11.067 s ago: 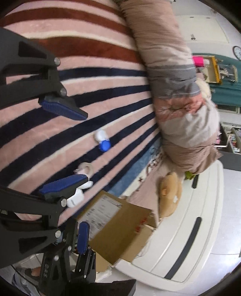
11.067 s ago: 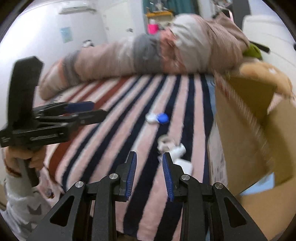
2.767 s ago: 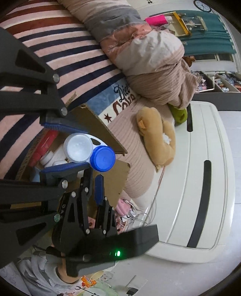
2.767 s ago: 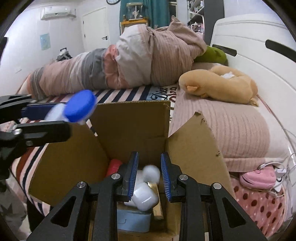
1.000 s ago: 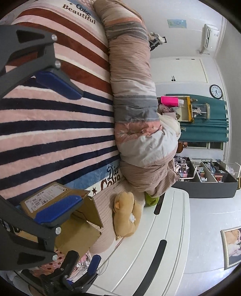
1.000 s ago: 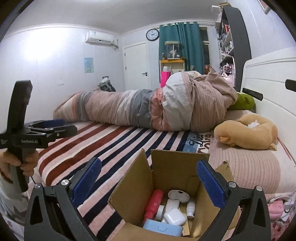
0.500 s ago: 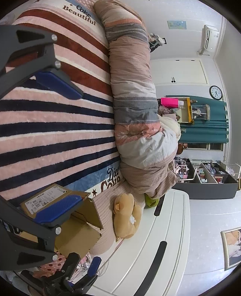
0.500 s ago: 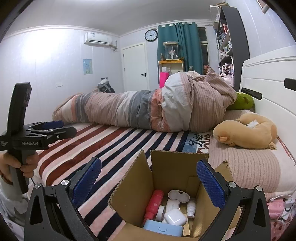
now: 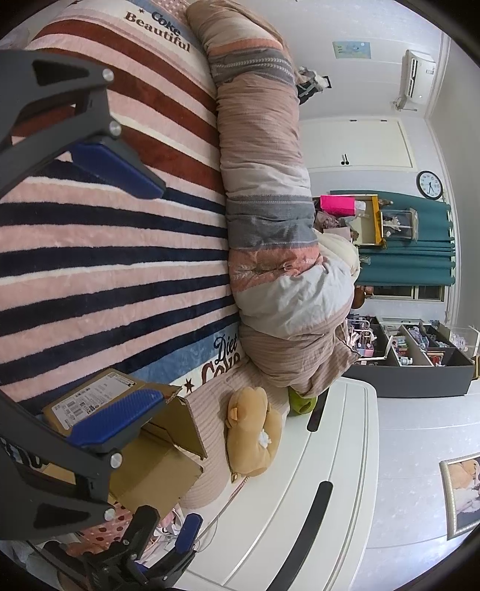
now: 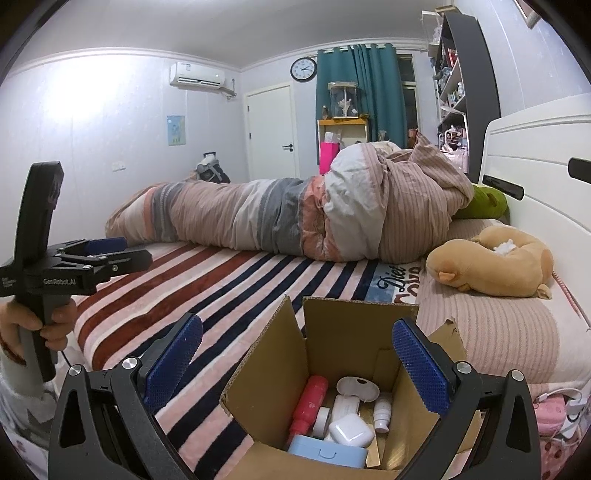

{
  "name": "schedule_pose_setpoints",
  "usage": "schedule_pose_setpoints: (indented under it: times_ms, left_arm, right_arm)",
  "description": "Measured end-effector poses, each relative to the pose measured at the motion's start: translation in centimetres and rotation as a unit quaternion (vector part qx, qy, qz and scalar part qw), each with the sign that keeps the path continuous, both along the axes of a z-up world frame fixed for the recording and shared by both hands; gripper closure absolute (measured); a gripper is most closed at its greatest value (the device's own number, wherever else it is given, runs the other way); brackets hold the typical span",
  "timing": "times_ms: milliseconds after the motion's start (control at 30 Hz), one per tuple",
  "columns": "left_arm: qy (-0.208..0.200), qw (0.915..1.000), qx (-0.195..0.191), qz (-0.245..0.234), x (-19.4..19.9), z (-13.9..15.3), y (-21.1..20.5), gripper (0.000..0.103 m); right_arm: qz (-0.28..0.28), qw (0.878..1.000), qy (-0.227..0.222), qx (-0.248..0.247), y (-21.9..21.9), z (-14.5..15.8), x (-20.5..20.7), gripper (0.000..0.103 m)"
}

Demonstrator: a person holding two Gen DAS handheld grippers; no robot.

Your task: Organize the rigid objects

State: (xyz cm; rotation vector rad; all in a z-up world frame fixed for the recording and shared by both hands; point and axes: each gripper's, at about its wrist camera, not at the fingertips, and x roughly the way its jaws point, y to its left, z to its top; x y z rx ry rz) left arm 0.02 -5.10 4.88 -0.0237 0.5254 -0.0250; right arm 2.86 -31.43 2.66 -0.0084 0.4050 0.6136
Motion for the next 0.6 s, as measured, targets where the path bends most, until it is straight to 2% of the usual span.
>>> schedule_pose_setpoints:
  times_ms: [600]
  left_arm:
    - [-0.001,1.0000,0.006,0.004,-0.2,0.0,-0.1,0.001]
  right_arm:
    - [-0.007,1.000,-0.003,-0.001,0.6,0.2,-0.9,0.000]
